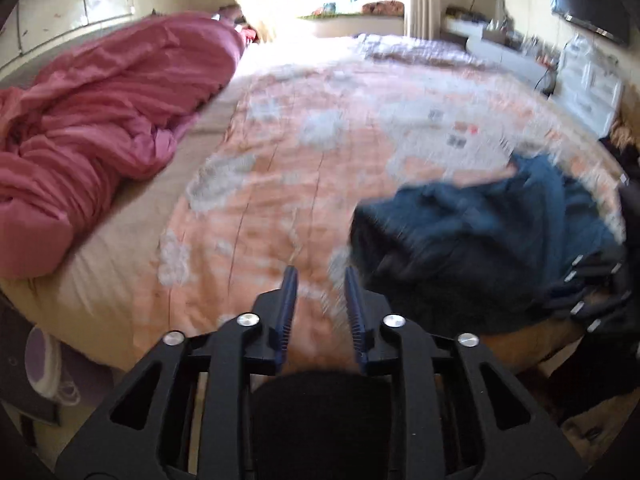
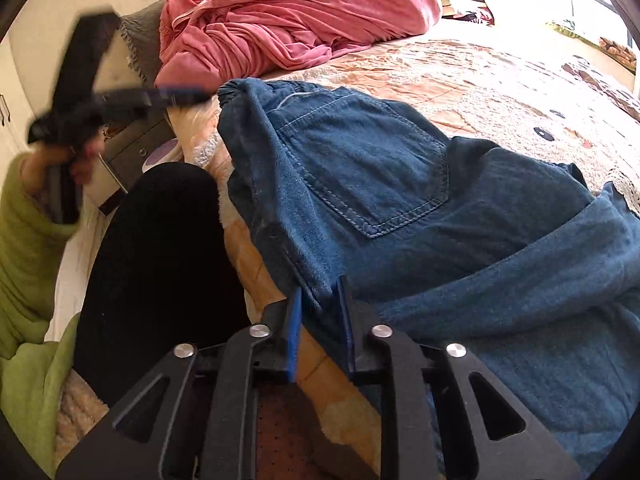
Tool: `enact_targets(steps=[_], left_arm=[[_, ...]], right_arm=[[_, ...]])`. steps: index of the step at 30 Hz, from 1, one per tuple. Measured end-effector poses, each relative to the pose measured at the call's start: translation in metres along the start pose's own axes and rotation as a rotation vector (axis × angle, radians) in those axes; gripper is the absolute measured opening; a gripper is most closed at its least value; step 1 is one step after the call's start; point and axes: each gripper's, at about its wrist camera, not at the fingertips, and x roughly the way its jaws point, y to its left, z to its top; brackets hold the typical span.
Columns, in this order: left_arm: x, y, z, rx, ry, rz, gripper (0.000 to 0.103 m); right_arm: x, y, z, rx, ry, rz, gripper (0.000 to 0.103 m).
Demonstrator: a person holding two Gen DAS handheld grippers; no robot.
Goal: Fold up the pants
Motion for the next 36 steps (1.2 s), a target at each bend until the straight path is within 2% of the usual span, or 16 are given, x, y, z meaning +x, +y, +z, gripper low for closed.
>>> enact_targets(steps=[2,5,8,10,12,15,17,19,23,25,26,29,32,34,35,36], left_arm=[[-0.007,-0.020,0.023,0.018,-0.051,-0.068,0.035],[0.006,-0.054,0.047,0.063,-0.052,-0.174,0.035],[0.037,-0.082,0.047,0.111,0.039,-0.154,0.035],[0.052,-0.088,0.032,0.116,0.101,-0.158,0.035],[0.058,-0.089,0.012,0.137,0.137,-0.126,0.035],[0.060,-0.084,-0.009,0.145,0.162,-0.131,0.035],[0.058,-0.086,-0.021,0.172,0.160,-0.130,0.035],[0.061,-0.088,-0.022,0.176,0.166,-0.125,0.035],[0.069,-0.087,-0.021,0.155,0.171,-0.135,0.036],[0.075,-0.085,-0.020,0.139,0.182,-0.150,0.036],[0.077,-0.085,-0.020,0.132,0.187,-0.157,0.036],[0.082,-0.084,-0.017,0.114,0.193,-0.168,0.036],[0.078,-0.082,-0.015,0.094,0.176,-0.173,0.036],[0.062,-0.079,-0.012,0.065,0.138,-0.189,0.040],[0.054,-0.078,-0.010,0.048,0.126,-0.206,0.047],[0.043,-0.079,-0.006,0.037,0.108,-0.213,0.048]], right_arm=[[0.002,0.000,-0.002,0.005,0.003,-0.002,0.020],[-0.002,0.001,-0.001,0.024,-0.006,0.001,0.021],[-0.014,0.001,-0.005,0.031,-0.029,-0.001,0.022],[-0.027,-0.003,-0.009,0.053,-0.046,-0.005,0.032],[-0.044,-0.009,-0.014,0.088,-0.084,-0.005,0.035],[-0.061,-0.020,-0.008,0.131,-0.148,-0.041,0.035],[-0.064,-0.028,0.004,0.164,-0.186,-0.058,0.039],[-0.057,-0.035,0.016,0.174,-0.186,-0.085,0.050],[-0.021,-0.048,0.028,0.184,-0.076,-0.128,0.050],[0.001,-0.054,0.023,0.208,0.003,-0.174,0.049],[0.009,-0.056,0.019,0.202,0.007,-0.182,0.049],[0.009,-0.052,0.016,0.173,-0.018,-0.192,0.049],[-0.007,-0.061,0.015,0.223,-0.081,-0.134,0.049],[-0.028,-0.064,0.015,0.241,-0.143,-0.120,0.049],[-0.042,-0.065,0.012,0.242,-0.172,-0.131,0.049],[-0.051,-0.067,0.010,0.245,-0.190,-0.145,0.049]])
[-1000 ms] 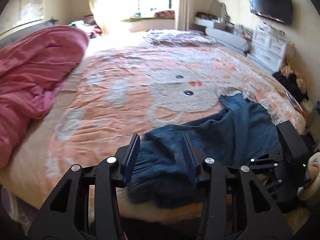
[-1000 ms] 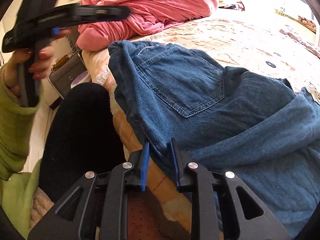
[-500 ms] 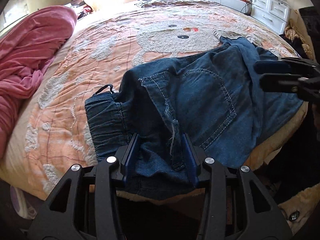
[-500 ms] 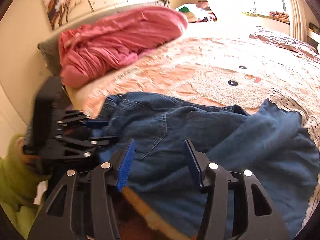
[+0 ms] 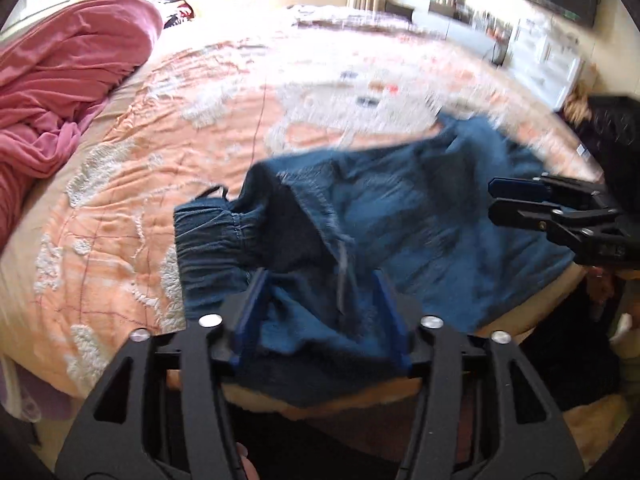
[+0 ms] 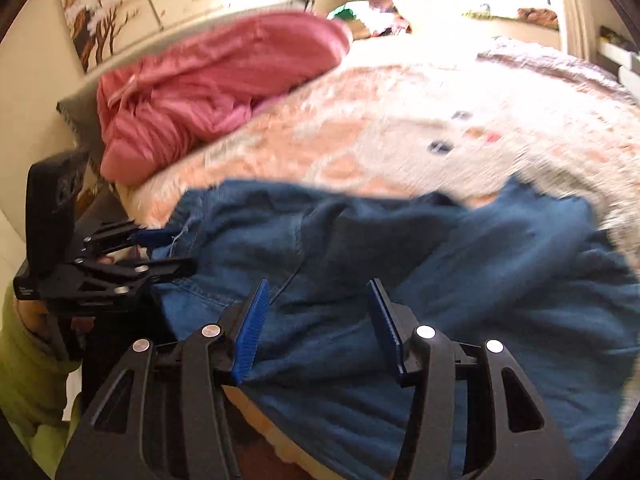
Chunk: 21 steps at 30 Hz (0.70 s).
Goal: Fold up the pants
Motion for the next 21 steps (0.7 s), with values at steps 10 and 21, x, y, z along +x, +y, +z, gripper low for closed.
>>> enact_targets(steps=[10,21], left_arm=[[-0.010,-0.073,0.037,0.135,-0.068,-0.139,0.057],[0.081,-0.121,0.054,0.120,0.111,-0.319,0.057]], right_arm=[[-0.054,-0.065,0.004,0.129,-0.121,-0.183,0.060],[-0.059,-0.107,0.029,0.146,-0.089,-0.301,0.071]])
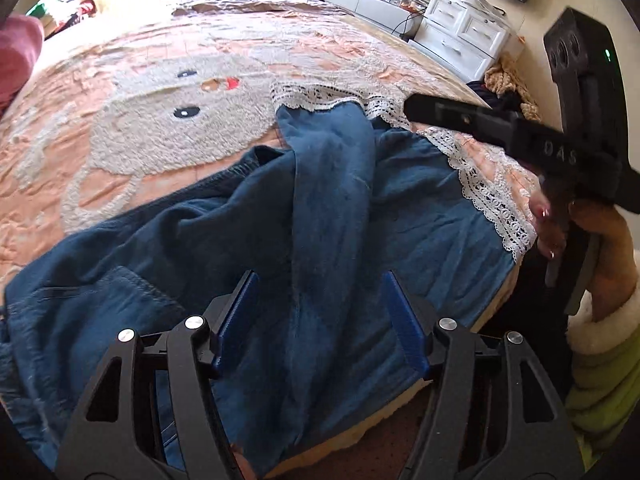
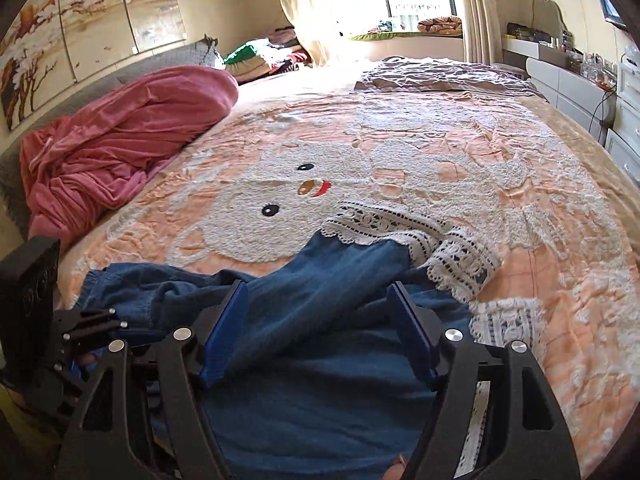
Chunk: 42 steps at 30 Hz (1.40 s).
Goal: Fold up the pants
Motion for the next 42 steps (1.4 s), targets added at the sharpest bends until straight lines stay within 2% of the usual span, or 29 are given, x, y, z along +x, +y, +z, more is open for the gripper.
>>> enact_targets(steps=[2,5,7,10,11,17,18,19,21,23,28,30,35,36,37,38,39,42], left_arm=[[0.006,0.007,-0.004,-0.022,0.000,-0.004,0.057],[0.013,0.010,-0.008,-0.048,-0.019,-0.063,0.057],[0.015,0.007,-0.008,-0.026,-0.032,-0.105,0.056],[0.015,0.005,-0.010,-0.023,-0.050,-0.164,0.035],[0.016,0.005,-0.011,-0.024,-0.052,-0.177,0.024],[0.019,0.005,-0.011,-0.014,-0.063,-0.212,0.022],[0.019,0.004,-0.012,-0.011,-0.065,-0.218,0.022],[0.020,0.004,-0.012,-0.006,-0.067,-0.217,0.022],[0.021,0.004,-0.012,-0.007,-0.068,-0.218,0.022],[0.021,0.006,-0.013,-0.015,-0.078,-0.221,0.022],[0.019,0.010,-0.015,-0.037,-0.101,-0.224,0.026],[0.018,0.008,-0.013,-0.030,-0.113,-0.225,0.035],[0.020,0.004,-0.005,-0.015,-0.140,-0.208,0.035],[0.021,0.004,-0.003,-0.013,-0.143,-0.211,0.033],[0.020,0.002,-0.002,-0.003,-0.146,-0.210,0.027],[0.019,-0.001,-0.003,0.016,-0.149,-0.196,0.010],[0.018,-0.004,-0.004,0.040,-0.153,-0.173,0.000],[0.011,-0.010,-0.007,0.107,-0.168,-0.139,0.000]], right_arm=[[0.012,0.002,0.010,-0.023,0.021,-0.023,0.073],[0.037,0.008,0.026,-0.047,0.053,-0.035,0.075],[0.057,0.013,0.038,-0.067,0.076,-0.052,0.075],[0.084,0.017,0.054,-0.091,0.108,-0.085,0.075],[0.097,0.016,0.060,-0.092,0.129,-0.092,0.075],[0.162,0.006,0.080,-0.064,0.269,-0.186,0.075],[0.171,0.004,0.080,-0.060,0.290,-0.198,0.070],[0.181,0.001,0.080,-0.060,0.317,-0.197,0.048],[0.188,-0.004,0.077,-0.074,0.324,-0.204,0.031],[0.179,-0.010,0.077,-0.062,0.297,-0.178,0.014],[0.117,-0.038,0.080,0.077,0.150,-0.072,0.011],[0.092,-0.046,0.079,0.114,0.098,-0.044,0.011],[0.036,-0.059,0.072,0.165,-0.001,-0.019,0.010],[0.027,-0.060,0.069,0.173,-0.016,-0.014,0.010],[0.015,-0.062,0.065,0.190,-0.037,-0.005,0.010],[0.006,-0.064,0.061,0.202,-0.054,0.002,0.010],[-0.006,-0.066,0.056,0.219,-0.074,0.003,0.010],[-0.039,-0.071,0.036,0.267,-0.115,0.011,0.010]])
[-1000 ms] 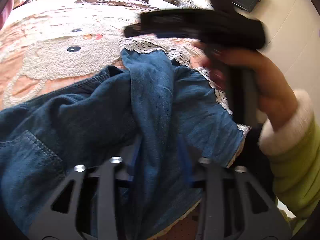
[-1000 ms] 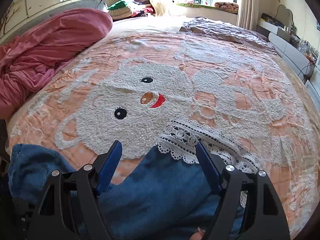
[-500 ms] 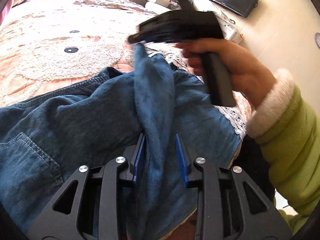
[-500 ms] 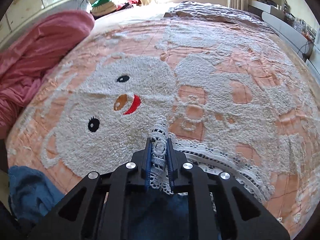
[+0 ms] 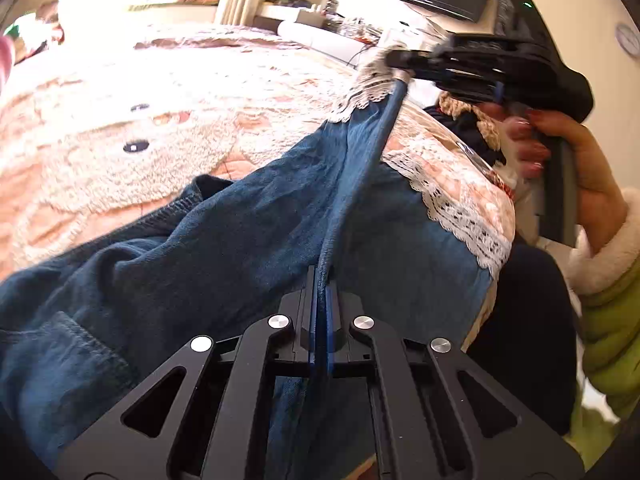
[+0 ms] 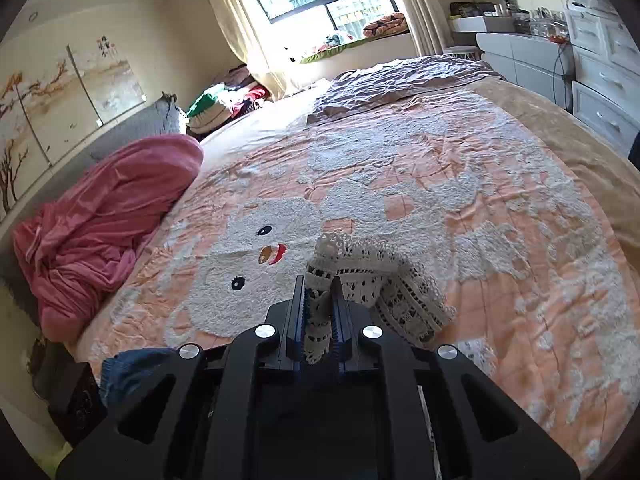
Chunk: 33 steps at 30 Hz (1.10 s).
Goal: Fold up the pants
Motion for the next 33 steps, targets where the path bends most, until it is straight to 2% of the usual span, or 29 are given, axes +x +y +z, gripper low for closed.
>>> enact_targets(steps=[3,6,10,14,22,33], left_arm=[[-0.016,-0.007,-0.003,0.075,-0.036,0.041,0.000],[-0.022,-0.012,-0.006,0.134,-0.028,0.078,0.000],[-0.027,-0.023,-0.012,0.205,0.007,0.059,0.000],[-0.026,-0.038,-0.020,0.282,0.039,0.045,0.000],[-0.022,-0.060,-0.046,0.373,0.096,0.053,0.000],[0.000,-0.065,-0.059,0.396,0.153,0.080,0.002]], right_arm=[[-0.038,-0.011,-0.023,0.046,-0.025,0.001,0.010],[-0.065,-0.022,-0.050,0.096,-0.027,0.005,0.010],[-0.085,-0.038,-0.092,0.158,0.012,-0.041,0.010],[-0.089,-0.052,-0.121,0.200,0.059,-0.078,0.010],[-0.088,-0.059,-0.149,0.194,0.139,-0.139,0.010],[-0.081,-0.068,-0.161,0.164,0.195,-0.218,0.011]])
